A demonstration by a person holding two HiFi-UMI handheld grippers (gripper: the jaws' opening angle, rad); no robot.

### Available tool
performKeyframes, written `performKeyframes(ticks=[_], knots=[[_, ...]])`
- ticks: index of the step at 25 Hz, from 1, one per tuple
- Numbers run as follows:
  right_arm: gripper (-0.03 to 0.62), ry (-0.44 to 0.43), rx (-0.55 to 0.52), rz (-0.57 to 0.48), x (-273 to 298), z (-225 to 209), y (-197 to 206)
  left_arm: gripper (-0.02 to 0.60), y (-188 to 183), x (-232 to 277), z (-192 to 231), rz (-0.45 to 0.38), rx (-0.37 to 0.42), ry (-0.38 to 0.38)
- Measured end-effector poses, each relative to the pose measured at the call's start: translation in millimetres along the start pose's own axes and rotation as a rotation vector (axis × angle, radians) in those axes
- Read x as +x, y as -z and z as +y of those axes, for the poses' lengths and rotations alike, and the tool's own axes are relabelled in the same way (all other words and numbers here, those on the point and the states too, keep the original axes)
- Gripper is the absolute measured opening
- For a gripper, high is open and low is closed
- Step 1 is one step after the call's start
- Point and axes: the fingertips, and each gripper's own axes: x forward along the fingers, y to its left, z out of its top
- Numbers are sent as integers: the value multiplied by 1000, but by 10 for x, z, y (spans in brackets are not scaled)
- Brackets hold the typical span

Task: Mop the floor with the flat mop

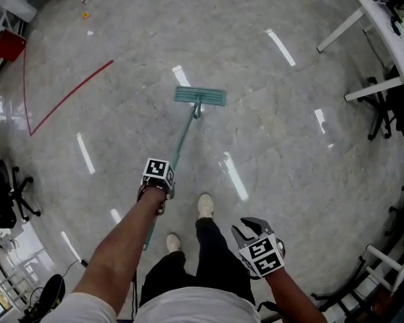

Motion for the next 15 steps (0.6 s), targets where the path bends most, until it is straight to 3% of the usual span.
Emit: performKeyframes(ticks=[15], knots=[[124,3,74,31,50,-113,172,46,-1258,-249,-253,-53,-5,14]])
